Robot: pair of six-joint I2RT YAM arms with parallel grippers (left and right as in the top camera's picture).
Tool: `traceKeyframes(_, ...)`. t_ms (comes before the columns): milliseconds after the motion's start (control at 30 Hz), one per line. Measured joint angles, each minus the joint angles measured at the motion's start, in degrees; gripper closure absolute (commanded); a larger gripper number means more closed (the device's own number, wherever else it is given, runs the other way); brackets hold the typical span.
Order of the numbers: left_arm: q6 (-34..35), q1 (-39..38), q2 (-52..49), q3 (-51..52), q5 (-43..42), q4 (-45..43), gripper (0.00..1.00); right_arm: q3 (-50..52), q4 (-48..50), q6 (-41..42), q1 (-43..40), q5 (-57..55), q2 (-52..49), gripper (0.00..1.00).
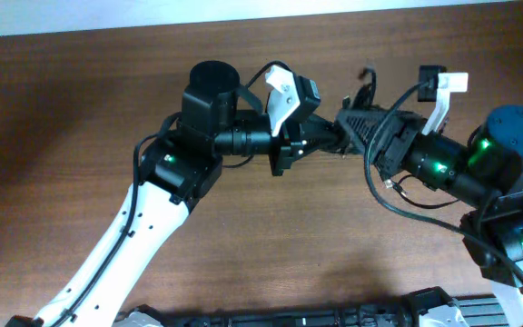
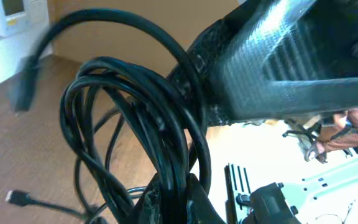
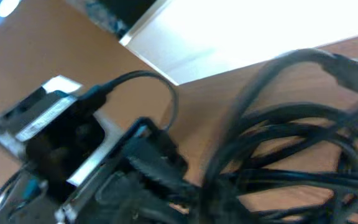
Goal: Untangle cables
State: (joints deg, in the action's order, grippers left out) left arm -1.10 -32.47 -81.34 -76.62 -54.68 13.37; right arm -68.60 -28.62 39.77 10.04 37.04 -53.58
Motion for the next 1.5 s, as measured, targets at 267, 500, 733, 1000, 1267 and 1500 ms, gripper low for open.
traceKeyframes(267,-0.02,0.00,-0.52,0.00,-1.44,-0.20,1.00,-0.42,0.00,0.09,0.11,0.35,-0.46,0.63)
traceKeyframes(500,0.00,0.15,-0.74,0.02,-1.33,-2.16,1.00,-0.94,0.44,-0.20,-0.02,-0.42,-2.36,0.91)
traceKeyframes(733,0.00,0.68,-0.87,0.26,-1.49,-4.20,1.00,-1.22,0.85,-0.55,-0.37,-1.42,-4.02,0.96)
traceKeyframes(1000,9.09,6.73,-1.01,0.81,-7.98,-11.23,0.95,-1.62,1.88,-0.52,-0.33,-1.38,-5.70,0.96)
traceKeyframes(1267,17.64,9.73,-1.01,0.81,-8.59,-13.05,1.00,-1.60,0.98,-0.50,-0.22,-1.46,-6.54,0.96)
traceKeyframes(1500,21.97,9.79,-1.01,0.90,-9.05,-22.75,1.00,-1.57,-5.35,-2.05,-0.22,-4.83,-6.56,0.96)
